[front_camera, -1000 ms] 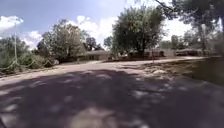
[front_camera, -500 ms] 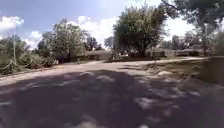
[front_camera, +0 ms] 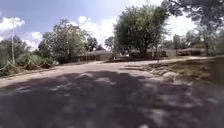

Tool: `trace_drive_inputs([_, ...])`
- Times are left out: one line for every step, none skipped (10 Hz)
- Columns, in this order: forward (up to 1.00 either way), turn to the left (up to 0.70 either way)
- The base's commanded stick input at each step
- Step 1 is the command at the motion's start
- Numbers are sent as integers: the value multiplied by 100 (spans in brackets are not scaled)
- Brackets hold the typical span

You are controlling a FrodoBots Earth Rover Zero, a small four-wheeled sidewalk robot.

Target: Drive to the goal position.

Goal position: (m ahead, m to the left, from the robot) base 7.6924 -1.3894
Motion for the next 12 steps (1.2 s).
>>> trace_drive_inputs([70,0])
trace_drive_inputs([70,0])
trace_drive_inputs([70,0])
trace_drive_inputs([70,0])
trace_drive_inputs([70,0])
trace_drive_inputs([70,0])
trace_drive_inputs([70,0])
trace_drive_inputs([70,0])
trace_drive_inputs([70,-4])
trace_drive_inputs([70,-35])
trace_drive_inputs([70,-35])
trace_drive_inputs([70,-35])
